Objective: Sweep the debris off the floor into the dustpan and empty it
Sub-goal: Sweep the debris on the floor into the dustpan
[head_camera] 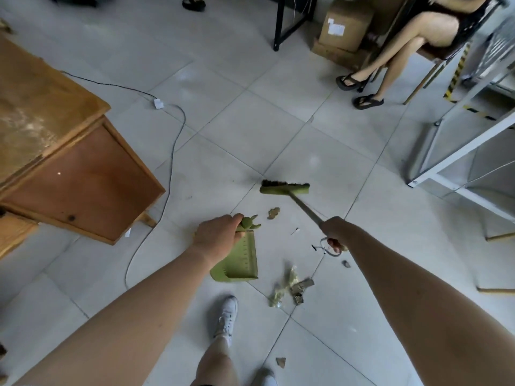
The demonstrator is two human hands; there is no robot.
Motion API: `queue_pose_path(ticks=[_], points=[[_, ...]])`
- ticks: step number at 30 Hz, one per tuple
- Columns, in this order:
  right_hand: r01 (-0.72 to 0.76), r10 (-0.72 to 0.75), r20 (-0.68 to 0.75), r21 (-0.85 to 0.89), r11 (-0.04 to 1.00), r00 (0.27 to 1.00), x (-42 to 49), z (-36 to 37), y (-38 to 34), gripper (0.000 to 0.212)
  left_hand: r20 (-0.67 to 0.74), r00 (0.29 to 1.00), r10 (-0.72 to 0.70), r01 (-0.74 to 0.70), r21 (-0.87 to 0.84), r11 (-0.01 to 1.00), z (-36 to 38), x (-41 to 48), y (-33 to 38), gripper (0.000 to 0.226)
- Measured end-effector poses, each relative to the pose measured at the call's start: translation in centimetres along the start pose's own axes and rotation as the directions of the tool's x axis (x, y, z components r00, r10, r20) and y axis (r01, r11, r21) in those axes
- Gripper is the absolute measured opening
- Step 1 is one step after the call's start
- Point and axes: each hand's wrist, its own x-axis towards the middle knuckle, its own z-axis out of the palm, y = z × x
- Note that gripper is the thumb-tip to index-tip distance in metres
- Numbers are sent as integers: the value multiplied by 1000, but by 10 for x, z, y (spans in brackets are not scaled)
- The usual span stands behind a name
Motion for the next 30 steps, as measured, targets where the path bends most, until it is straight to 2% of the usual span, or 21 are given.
queue_pose_path(ticks=[3,7,12,15,21,27,30], points=[[-11,10,14,40,999,1000,20,15,-31,31,26,1000,-7,9,-77,997,-3,23,-14,29],[8,-14,104,61,998,995,34,23,-57,27,50,999,17,-9,-159,987,-9,54,-27,28],[-160,167,186,-52,986,968,41,31,-47,34,97,994,55,-35,-190,981,-13,76,-36,30],[-242,235,158,29,970,959,39,27,-13,36,83,994,76,-59,-191,980,-12,78,-33,29],[-406,370,192,213,888,909,14,54,91,36,47,992,120,-113,-127,985,-2,60,-10,24],[-384,350,230,124,915,908,-35,81,188,43,2,994,110,-110,-53,993,14,5,24,26],[-392,338,264,186,901,903,-66,87,232,36,-9,990,138,-138,23,990,25,-35,44,30]])
